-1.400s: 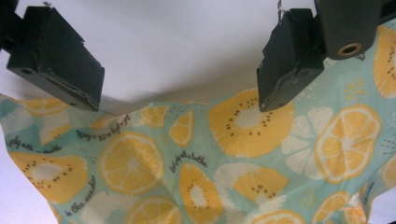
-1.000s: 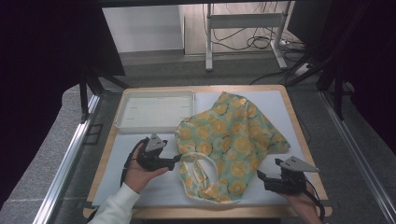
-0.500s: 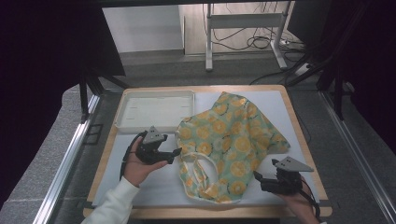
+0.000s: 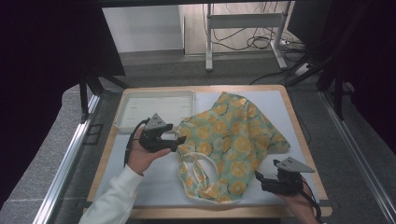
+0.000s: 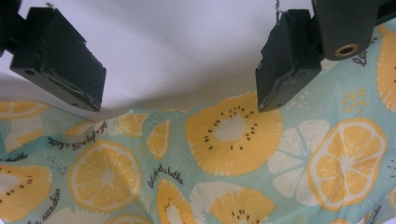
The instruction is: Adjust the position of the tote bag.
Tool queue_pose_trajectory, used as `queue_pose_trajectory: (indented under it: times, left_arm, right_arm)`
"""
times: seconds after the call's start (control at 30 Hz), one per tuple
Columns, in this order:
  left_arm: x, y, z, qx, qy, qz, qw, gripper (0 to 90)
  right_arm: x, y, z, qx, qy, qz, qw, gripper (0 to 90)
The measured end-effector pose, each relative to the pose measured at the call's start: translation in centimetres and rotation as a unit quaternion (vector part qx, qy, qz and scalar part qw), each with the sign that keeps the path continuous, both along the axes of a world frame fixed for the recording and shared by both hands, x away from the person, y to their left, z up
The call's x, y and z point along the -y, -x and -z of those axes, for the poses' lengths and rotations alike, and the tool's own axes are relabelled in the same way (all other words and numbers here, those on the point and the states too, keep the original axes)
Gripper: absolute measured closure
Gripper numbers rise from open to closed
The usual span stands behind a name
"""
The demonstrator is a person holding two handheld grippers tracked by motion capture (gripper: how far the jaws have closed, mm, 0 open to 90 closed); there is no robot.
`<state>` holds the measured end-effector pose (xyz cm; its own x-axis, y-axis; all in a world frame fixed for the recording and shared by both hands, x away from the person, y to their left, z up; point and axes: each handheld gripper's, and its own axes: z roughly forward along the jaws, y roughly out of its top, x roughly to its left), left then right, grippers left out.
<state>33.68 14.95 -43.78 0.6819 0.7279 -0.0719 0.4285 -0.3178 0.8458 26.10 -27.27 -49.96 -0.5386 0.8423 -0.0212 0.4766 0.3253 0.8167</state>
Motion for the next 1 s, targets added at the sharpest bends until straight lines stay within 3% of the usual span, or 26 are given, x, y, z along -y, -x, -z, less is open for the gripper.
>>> queue_pose_trajectory:
  times: [0.2, 0.23, 0.33, 0.47, 0.83, 0.97, 1.0]
  left_arm:
    - [0.3, -2.4, -0.7, -0.001, 0.001, -0.003, 1.0000, 31.8]
    - [0.5, -3.5, -0.8, -0.002, 0.001, -0.006, 1.0000, 32.4]
    - [0.6, -4.4, -0.8, -0.008, 0.001, -0.011, 0.9999, 33.3]
    - [1.2, -5.6, -0.9, 0.001, 0.008, -0.004, 1.0000, 34.8]
    - [3.1, -9.5, -1.7, 0.003, 0.011, -0.018, 0.9998, 36.9]
    - [4.2, -11.3, -1.9, -0.006, -0.003, -0.023, 0.9997, 37.4]
    - [5.3, -12.3, -1.8, -0.009, -0.016, -0.022, 0.9996, 37.3]
  right_arm:
    - [0.0, -0.1, 0.2, -0.008, -0.007, 0.002, 0.9999, 16.4]
    - [0.0, -0.1, 0.2, -0.008, -0.007, 0.002, 0.9999, 16.5]
    - [0.1, -0.1, 0.1, -0.008, -0.006, 0.003, 0.9999, 16.4]
    - [0.3, -0.1, 0.1, -0.007, -0.005, 0.004, 1.0000, 16.4]
    - [0.4, -0.1, 0.0, -0.006, -0.004, 0.005, 1.0000, 16.5]
    - [0.3, -0.1, 0.1, -0.008, -0.004, 0.004, 0.9999, 16.4]
    - [0.3, -0.1, 0.1, -0.008, -0.002, 0.003, 1.0000, 16.4]
